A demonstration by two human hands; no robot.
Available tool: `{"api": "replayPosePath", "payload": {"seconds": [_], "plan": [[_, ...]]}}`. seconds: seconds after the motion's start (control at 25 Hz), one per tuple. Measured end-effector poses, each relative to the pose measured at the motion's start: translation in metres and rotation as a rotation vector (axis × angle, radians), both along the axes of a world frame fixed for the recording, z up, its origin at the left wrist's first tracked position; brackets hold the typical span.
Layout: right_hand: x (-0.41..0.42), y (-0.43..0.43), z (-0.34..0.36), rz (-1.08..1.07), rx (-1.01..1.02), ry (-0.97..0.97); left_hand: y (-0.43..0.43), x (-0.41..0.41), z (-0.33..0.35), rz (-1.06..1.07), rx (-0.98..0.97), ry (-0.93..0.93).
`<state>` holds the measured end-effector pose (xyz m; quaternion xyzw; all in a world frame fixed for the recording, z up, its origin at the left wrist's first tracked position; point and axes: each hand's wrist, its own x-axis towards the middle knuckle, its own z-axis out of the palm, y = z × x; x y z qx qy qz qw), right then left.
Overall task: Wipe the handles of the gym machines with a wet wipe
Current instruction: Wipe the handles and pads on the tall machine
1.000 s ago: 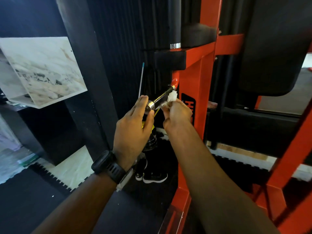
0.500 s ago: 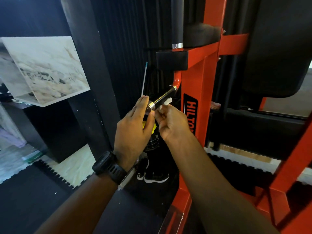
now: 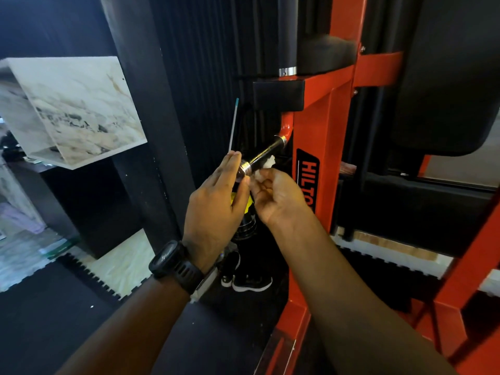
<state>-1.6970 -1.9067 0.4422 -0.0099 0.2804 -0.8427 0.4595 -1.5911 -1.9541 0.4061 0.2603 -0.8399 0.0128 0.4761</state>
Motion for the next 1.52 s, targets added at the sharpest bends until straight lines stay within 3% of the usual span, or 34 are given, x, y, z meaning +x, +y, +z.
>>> {"api": "replayPosePath", "payload": {"seconds": [0.08, 0.16, 0.24, 0.32, 0.4, 0.52, 0.68, 0.84, 0.96, 1.12, 1.24, 1.4, 1.52], "plan": [[-0.004, -0.006, -0.008, -0.208, 0.008, 0.173, 0.000, 0.000, 0.001, -0.003, -0.001, -0.001], [-0.007, -0.010, -0.017, -0.465, 0.148, 0.659, 0.000, 0.000, 0.001, 0.002, 0.004, 0.007], [-0.008, -0.010, -0.027, -0.660, 0.161, 1.172, 0.002, 0.000, -0.002, 0.000, -0.001, 0.024], [-0.026, -0.014, -0.039, -0.739, 0.047, 1.695, 0.002, -0.002, -0.005, 0.004, -0.015, 0.045], [-0.059, -0.018, -0.036, -0.656, 0.017, 2.042, 0.001, -0.005, -0.007, 0.003, -0.016, 0.068], [-0.079, -0.018, -0.016, -0.616, 0.166, 2.079, 0.003, -0.008, -0.010, -0.012, -0.011, 0.128], [-0.085, -0.017, -0.006, -0.568, 0.016, 2.312, 0.004, -0.010, -0.012, 0.002, -0.015, 0.136], [-0.093, -0.019, 0.012, -0.541, 0.173, 2.303, 0.004, -0.010, -0.014, 0.002, -0.011, 0.153], [-0.086, -0.017, 0.018, -0.324, -0.007, 2.514, 0.005, -0.012, -0.013, 0.005, -0.024, 0.172], [-0.096, -0.027, 0.044, -0.193, 0.051, 2.471, 0.006, -0.012, -0.013, 0.017, -0.026, 0.157], [-0.072, -0.027, 0.054, 0.121, -0.051, 2.573, 0.004, -0.013, -0.012, 0.046, -0.043, 0.145], [-0.077, -0.037, 0.082, 0.321, 0.256, 2.546, 0.006, -0.012, -0.011, 0.066, -0.013, 0.145], [-0.070, -0.042, 0.082, 0.318, 0.315, 2.679, 0.005, -0.011, -0.011, 0.074, -0.019, 0.124]]}}
